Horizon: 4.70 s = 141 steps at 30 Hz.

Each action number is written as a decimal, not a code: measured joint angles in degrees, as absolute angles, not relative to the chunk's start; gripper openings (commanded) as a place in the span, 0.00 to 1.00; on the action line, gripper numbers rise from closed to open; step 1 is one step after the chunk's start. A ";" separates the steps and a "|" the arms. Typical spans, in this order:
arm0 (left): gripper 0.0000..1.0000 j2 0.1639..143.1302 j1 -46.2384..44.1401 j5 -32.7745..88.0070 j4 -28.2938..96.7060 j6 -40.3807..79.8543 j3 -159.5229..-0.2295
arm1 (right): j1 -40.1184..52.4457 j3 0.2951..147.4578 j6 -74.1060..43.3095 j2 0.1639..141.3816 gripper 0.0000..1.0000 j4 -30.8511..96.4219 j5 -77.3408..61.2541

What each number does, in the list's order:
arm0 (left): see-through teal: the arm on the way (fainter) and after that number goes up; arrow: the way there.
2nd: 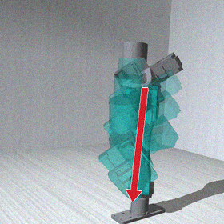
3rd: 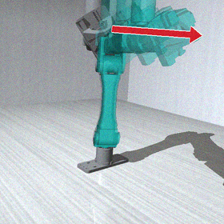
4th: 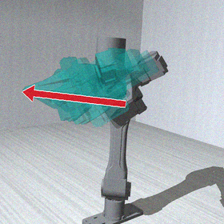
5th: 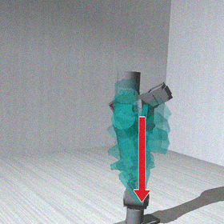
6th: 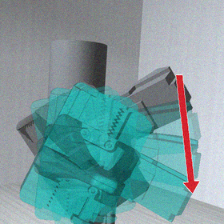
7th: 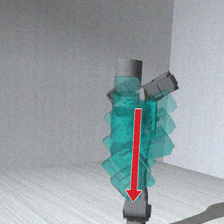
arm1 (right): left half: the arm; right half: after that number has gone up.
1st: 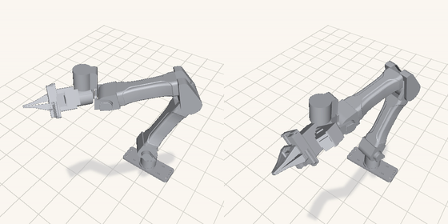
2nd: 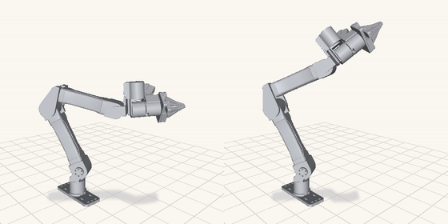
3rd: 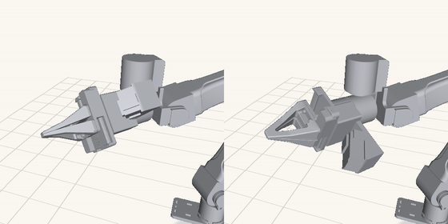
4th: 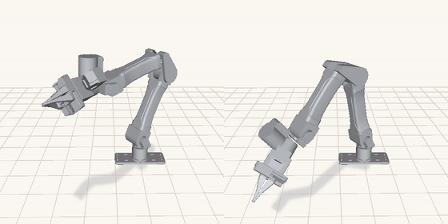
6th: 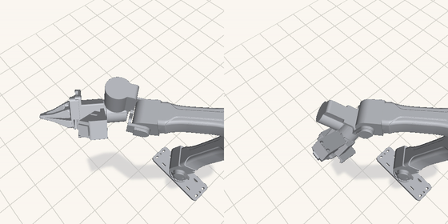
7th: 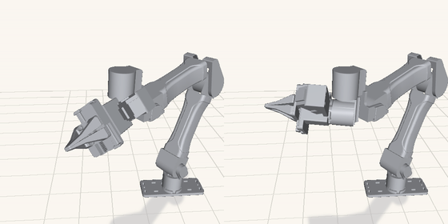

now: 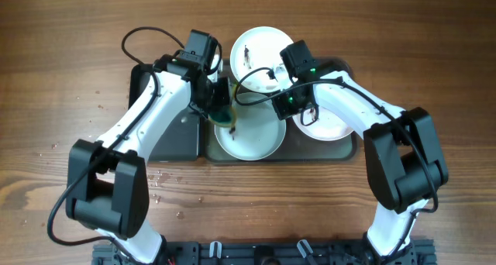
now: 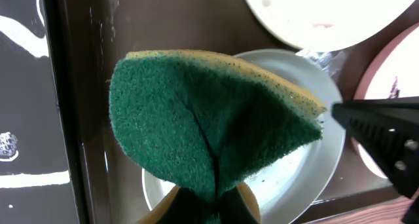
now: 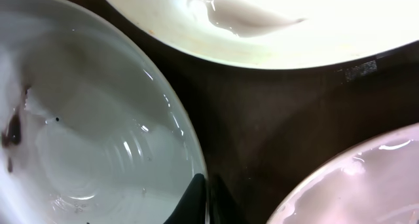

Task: Clean dirty plates on tray and stack at the side
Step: 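Grip the blue-green plate rim with the right gripper, lower sponge, then scrub the blue-green plate with the sponge in the left gripper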

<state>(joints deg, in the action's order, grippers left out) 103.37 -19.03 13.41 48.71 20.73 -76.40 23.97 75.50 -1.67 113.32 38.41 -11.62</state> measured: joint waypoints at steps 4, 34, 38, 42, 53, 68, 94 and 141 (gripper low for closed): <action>0.04 103.53 -19.88 13.41 48.84 20.73 -76.20 | 23.97 75.46 -2.59 113.32 0.04 37.82 -11.53; 0.04 104.55 -26.41 2.85 50.19 30.74 -76.18 | 23.97 75.46 -4.19 113.32 0.04 37.65 -11.53; 0.04 105.91 -26.41 2.85 50.19 30.74 -76.16 | 23.97 75.46 -4.27 113.32 0.04 37.65 -11.53; 0.04 107.68 -26.37 2.87 50.11 30.74 -76.16 | 23.97 75.46 -4.27 113.32 0.05 37.65 -11.57; 0.04 108.66 -23.09 9.76 47.99 27.05 -76.07 | 23.97 75.46 -3.44 113.32 0.04 38.72 -12.62; 0.04 108.86 -22.00 10.79 43.90 25.54 -72.27 | 23.97 75.46 -1.61 113.32 0.04 38.96 -14.20; 0.04 111.59 -22.57 12.34 38.15 26.74 -69.47 | 22.94 75.46 -3.66 113.36 0.05 39.55 -17.61; 0.04 112.46 -24.23 16.38 33.28 32.51 -69.36 | 22.17 71.72 -9.89 113.36 0.04 37.65 -19.27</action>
<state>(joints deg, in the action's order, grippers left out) 112.46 -24.23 16.38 33.28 32.51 -69.36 22.17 71.72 -9.89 113.36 37.65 -19.27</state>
